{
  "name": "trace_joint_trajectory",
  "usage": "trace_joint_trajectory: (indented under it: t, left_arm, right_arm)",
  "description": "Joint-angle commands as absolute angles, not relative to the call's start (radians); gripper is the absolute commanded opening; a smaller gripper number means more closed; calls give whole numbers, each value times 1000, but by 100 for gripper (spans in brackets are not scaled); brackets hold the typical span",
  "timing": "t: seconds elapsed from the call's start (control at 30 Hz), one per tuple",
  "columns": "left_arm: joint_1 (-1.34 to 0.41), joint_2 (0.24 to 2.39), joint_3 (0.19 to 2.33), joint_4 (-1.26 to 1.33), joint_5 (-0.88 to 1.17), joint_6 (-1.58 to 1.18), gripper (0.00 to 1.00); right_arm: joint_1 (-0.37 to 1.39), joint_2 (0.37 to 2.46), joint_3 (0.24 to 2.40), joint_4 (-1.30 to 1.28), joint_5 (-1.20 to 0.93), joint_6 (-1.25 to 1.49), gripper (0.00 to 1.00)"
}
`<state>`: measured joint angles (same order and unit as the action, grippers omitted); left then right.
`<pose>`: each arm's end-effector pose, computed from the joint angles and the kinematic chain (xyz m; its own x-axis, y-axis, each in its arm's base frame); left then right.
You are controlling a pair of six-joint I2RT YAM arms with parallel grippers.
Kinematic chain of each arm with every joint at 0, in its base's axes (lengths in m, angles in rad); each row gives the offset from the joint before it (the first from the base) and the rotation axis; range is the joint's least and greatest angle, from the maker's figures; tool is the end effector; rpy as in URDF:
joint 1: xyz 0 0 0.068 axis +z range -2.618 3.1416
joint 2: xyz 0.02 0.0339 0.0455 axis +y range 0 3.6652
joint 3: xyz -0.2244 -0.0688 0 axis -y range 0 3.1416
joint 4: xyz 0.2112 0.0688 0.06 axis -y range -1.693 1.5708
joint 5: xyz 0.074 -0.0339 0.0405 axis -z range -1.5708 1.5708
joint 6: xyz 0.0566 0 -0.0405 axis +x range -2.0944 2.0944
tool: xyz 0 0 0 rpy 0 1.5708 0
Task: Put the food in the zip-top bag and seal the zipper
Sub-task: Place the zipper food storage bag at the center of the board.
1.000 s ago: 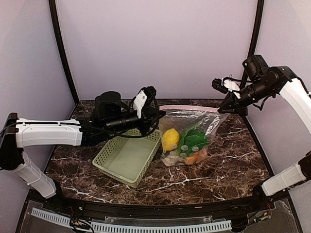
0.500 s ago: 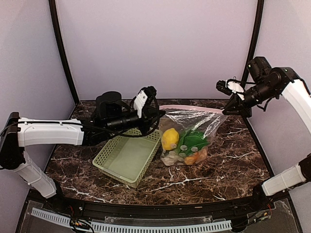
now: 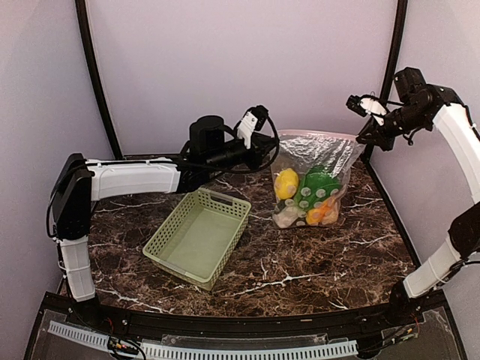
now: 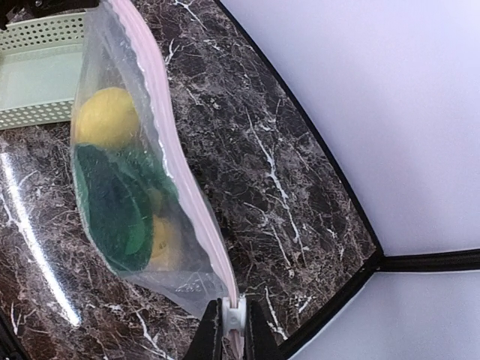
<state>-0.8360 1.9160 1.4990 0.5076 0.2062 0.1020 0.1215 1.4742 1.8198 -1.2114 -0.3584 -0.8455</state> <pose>0.2879 -0.3359 0.3057 0.1482 -0.0154 -0.9888 0.8523 0.5092 0.1198 0.2547 0.0511 0.3681 -0.2477 -0.7362 -0.6298 -0.7907 0.5293 -0.3077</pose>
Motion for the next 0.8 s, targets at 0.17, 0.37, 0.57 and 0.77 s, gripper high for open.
trace_joint_trajectory:
  t: [0.17, 0.37, 0.57, 0.77]
  left_arm:
    - [-798, 1973, 1563, 518, 327, 82, 3]
    - [-801, 1873, 1350, 475, 407, 6, 25]
    - [-804, 1658, 1150, 319, 354, 10, 48]
    - [-803, 1459, 1131, 19, 154, 34, 69]
  right_arm:
    - [103, 1380, 1653, -1142, -463, -888, 8]
    - [141, 1225, 1373, -1135, -609, -822, 30]
    - [139, 1138, 1333, -1151, -668, -749, 45]
    - [133, 1087, 1315, -929, -622, -514, 86]
